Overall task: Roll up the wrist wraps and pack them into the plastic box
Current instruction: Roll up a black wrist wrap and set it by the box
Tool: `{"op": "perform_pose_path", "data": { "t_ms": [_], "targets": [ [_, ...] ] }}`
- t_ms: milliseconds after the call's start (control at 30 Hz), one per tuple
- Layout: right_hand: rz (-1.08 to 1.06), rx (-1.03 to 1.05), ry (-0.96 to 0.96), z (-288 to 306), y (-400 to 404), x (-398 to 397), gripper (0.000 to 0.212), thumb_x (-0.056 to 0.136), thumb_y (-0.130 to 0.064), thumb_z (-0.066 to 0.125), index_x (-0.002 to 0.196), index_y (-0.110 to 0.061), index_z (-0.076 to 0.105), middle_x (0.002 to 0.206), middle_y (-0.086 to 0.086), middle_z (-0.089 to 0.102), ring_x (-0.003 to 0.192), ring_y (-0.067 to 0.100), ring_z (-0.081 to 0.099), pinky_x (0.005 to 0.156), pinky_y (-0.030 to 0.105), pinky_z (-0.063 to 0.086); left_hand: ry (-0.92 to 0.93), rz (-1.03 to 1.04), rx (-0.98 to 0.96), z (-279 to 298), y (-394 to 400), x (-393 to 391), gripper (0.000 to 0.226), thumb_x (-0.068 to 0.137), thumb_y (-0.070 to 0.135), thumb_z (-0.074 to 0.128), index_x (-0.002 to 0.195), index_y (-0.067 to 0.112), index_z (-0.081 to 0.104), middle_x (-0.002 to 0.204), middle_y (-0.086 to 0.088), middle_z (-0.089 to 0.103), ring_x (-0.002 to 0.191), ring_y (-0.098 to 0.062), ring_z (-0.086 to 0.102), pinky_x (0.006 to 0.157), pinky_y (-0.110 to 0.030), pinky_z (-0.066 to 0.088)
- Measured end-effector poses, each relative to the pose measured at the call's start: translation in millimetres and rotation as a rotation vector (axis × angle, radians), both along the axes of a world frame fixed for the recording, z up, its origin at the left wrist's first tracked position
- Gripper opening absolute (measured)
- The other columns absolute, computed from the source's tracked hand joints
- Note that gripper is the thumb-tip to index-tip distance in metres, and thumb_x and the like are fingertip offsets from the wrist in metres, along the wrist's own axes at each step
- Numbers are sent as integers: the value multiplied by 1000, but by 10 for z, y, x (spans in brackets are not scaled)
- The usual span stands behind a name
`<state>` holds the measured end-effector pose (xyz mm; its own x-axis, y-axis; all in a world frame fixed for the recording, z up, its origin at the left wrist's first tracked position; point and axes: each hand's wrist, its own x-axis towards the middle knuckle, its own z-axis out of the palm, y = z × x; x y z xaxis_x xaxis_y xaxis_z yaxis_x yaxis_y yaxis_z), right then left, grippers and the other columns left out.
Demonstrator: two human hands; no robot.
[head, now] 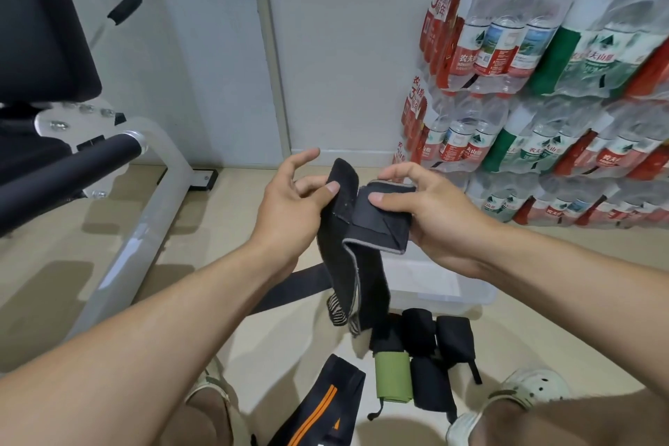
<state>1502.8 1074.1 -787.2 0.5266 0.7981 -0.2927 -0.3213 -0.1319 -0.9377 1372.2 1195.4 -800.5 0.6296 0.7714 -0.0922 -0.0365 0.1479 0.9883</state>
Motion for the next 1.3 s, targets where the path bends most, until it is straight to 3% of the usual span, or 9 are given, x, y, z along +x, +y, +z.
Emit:
{"op": "perform_pose_path", "data": {
  "t_ms": [100, 233, 300, 500, 667, 800, 900, 1033, 1300],
  "targets": [
    [21, -9, -46, 19, -37, -36, 26, 91, -1, 71, 111, -18, 65, 86, 6, 75, 77, 20, 72, 77, 36, 57, -29, -45, -3, 10, 19, 14, 45, 98, 1, 61, 138, 21, 52, 96, -3, 77, 82, -7, 72, 69, -9, 50],
    [35, 27, -121, -6, -67, -163, 34, 85, -7, 79, 115, -20, 73, 109, 16, 76, 100, 30, 75, 95, 39, 60, -57, -164, -34, -10, -1, 30, 45, 96, -3, 62, 132, 22, 54, 94, -2, 77, 88, -14, 71, 89, -25, 55],
    [8, 34, -182, -16, -84, -222, 31, 83, -9, 83, 111, -19, 75, 107, 16, 77, 102, 33, 74, 97, 43, 59, -42, -193, -36, -33, -58, 31, 51, 91, -8, 64, 131, 21, 53, 99, -3, 77, 86, -12, 72, 82, -24, 57],
    [-33, 40, -210, 27, -111, -278, 12, 84, -10, 81, 95, -14, 79, 91, 5, 79, 84, 16, 75, 79, 26, 60, -9, -137, -279, -21, -201, 36, 46, 91, -5, 66, 134, 11, 55, 113, -14, 74, 63, -13, 72, 54, -23, 56],
    [-103, 28, -140, 116, -97, -216, 10, 87, -11, 78, 96, -7, 77, 83, 3, 77, 71, 10, 71, 63, 18, 53, 2, -335, -448, 11, -252, 23, 34, 96, 20, 59, 123, 3, 68, 121, -24, 69, 96, -31, 69, 78, -35, 59],
    [-114, -21, -67, 196, -114, -103, 15, 91, -14, 75, 102, -5, 75, 86, 7, 76, 72, 14, 68, 63, 22, 55, 94, -450, -219, -5, -206, 5, 33, 98, 15, 47, 120, 18, 72, 111, -16, 75, 93, -20, 69, 78, -27, 50],
    [-75, -31, -43, 195, -115, -91, 15, 91, -16, 74, 100, -5, 75, 89, 10, 73, 79, 19, 66, 72, 28, 55, 134, -390, -45, -75, -180, -3, 31, 97, 2, 61, 123, 18, 65, 106, -8, 78, 92, -21, 75, 75, -27, 57],
    [-71, -6, -67, 198, -85, -125, 14, 88, -16, 76, 101, -10, 76, 87, 6, 76, 76, 14, 69, 67, 24, 57, 109, -259, -23, -78, -225, 10, 22, 96, 5, 66, 115, 16, 67, 97, -10, 79, 79, -20, 74, 70, -29, 57],
    [-204, -26, 91, 165, -71, -3, 15, 98, -8, 65, 110, -9, 74, 98, 5, 79, 79, 9, 75, 66, 21, 62, 108, -46, 58, -87, -63, 44, 44, 102, 18, 59, 143, 30, 47, 88, -2, 79, 86, -19, 76, 89, -39, 57]
  ]
}}
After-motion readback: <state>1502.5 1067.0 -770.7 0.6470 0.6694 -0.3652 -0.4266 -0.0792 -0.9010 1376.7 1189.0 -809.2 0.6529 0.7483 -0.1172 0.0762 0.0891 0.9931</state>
